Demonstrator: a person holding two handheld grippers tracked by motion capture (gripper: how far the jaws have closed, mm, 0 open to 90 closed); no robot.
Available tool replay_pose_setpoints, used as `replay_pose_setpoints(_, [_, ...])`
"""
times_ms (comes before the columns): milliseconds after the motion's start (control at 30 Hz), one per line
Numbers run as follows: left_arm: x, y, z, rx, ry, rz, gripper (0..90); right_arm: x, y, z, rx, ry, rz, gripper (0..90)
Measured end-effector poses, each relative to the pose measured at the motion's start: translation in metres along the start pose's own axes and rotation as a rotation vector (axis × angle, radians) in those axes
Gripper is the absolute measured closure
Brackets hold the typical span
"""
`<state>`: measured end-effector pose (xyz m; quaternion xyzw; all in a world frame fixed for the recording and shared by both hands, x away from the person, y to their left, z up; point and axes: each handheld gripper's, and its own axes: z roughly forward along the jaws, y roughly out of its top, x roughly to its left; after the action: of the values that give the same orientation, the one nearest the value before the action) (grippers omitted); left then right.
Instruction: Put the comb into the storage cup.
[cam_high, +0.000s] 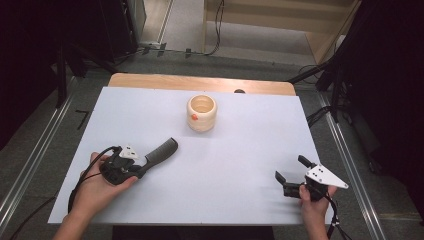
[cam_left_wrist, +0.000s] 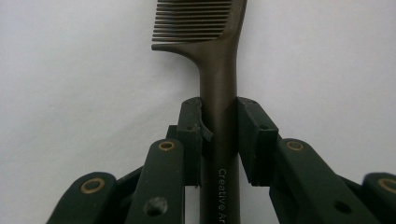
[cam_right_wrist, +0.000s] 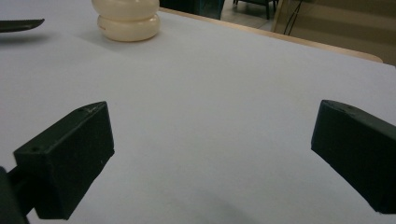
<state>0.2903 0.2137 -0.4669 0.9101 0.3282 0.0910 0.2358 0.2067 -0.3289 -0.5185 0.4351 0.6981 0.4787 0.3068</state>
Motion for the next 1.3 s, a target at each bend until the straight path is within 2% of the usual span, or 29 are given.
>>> replay_pose_setpoints(33, [-0.001, 0.001, -0.002, -0.019, -0.003, 0.006, 72.3, 0.0, 0.0, -0.001, -0.013, 0.009, 0.001, 0.0])
replay_pose_setpoints(200, [-0.004, 0.002, -0.005, -0.05, -0.001, 0.002, 72.2, -0.001, 0.001, -0.005, -0.027, 0.018, 0.014, 0.0])
replay_pose_setpoints(233, [-0.006, 0.002, -0.005, -0.07, 0.001, 0.001, 72.2, -0.001, 0.001, -0.005, -0.028, 0.019, 0.016, 0.0])
replay_pose_setpoints(400, [-0.009, 0.003, -0.007, -0.111, 0.003, -0.003, 72.2, 0.0, 0.004, -0.006, -0.017, 0.016, 0.014, 0.0])
replay_pose_setpoints(500, [-0.011, 0.004, -0.01, -0.149, -0.011, -0.014, 72.2, 0.001, 0.01, -0.008, -0.02, 0.028, 0.021, 0.0])
replay_pose_setpoints(600, [-0.012, 0.006, -0.014, -0.219, -0.027, -0.04, 72.2, 0.004, 0.019, -0.01, -0.029, 0.045, 0.019, 0.0])
replay_pose_setpoints(1000, [-0.021, 0.015, -0.018, -0.329, -0.035, -0.053, 72.3, 0.016, 0.046, -0.004, -0.02, 0.071, 0.019, 0.0])
replay_pose_setpoints(1133, [-0.027, 0.022, -0.019, -0.371, -0.047, -0.051, 72.2, 0.026, 0.064, -0.001, -0.037, 0.096, 0.009, 0.0])
replay_pose_setpoints(1300, [-0.032, 0.026, -0.017, -0.399, -0.052, -0.046, 72.2, 0.036, 0.076, 0.004, -0.046, 0.12, 0.003, 0.0])
